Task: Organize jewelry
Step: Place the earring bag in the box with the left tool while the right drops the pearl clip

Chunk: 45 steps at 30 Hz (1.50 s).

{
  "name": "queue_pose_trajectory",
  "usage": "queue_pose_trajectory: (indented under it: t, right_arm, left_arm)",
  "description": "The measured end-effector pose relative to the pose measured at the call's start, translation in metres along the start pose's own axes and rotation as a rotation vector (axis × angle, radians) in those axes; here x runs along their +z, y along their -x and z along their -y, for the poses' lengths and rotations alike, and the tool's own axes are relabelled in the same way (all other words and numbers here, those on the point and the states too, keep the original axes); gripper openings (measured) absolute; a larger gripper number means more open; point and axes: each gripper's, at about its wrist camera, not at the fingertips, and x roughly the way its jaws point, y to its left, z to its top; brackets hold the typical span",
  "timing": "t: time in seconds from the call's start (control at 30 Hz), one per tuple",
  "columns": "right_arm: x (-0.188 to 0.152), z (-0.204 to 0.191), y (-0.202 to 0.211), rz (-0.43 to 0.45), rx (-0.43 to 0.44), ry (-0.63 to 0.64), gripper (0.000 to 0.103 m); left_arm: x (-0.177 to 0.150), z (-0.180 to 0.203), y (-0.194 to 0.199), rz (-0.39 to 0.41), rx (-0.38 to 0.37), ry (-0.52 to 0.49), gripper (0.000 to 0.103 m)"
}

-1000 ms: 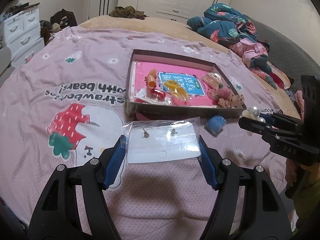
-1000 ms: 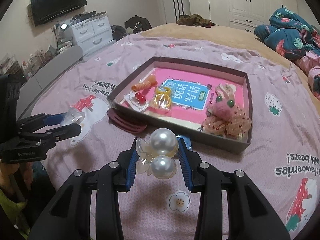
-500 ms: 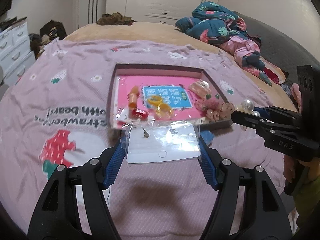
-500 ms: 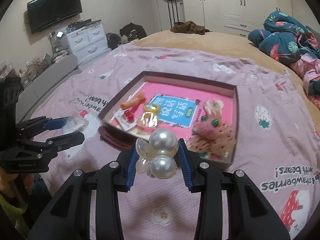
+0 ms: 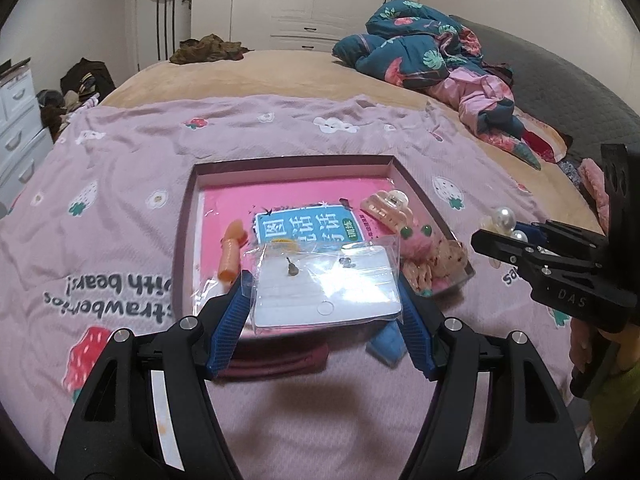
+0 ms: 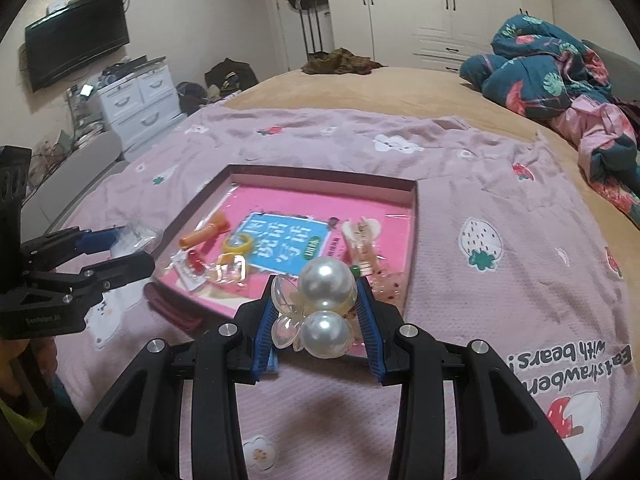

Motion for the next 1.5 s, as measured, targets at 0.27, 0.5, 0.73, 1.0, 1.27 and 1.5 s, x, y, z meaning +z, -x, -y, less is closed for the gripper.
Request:
queue_pose_trajectory:
  t: [0.27, 0.5, 0.73, 1.0, 1.27, 1.5]
  right_arm:
    - [-0.004, 0.015, -0.021, -0.029, -0.023, -0.029, 0.037]
    - [-0.009, 0.017, -0.045, -0.068, -0.022, -0.025, 0.037]
    - [-0.015, 0.012, -0.064, -0.109, -0.014, -0.017, 0.038]
    - [-0.016, 0.008, -0.057, -0.091, -0.026, -0.02, 0.056]
    - [-0.012, 0.004, -0.024, -0.029, -0.036, -0.034, 0.074]
    - [-0.016, -0.007, -0.004, 0.0, -0.017, -0.042, 0.082]
  left_arm:
    - [0.01, -0.002, -0.031, -0.033, -0.005, -0.002, 0.06]
    - [0.011, -0.007, -0.058, -0.068, -0.004, 0.002, 0.061]
    - [0.008, -0.01, -0.076, -0.098, -0.004, 0.002, 0.062]
    - [0.005, -0.014, -0.075, -0.098, 0.008, 0.011, 0.074]
    - [0.005, -0.019, -0.054, -0.062, 0.035, 0.015, 0.086]
    - [0.001, -0.024, -0.03, -0.027, 0.053, 0.021, 0.089]
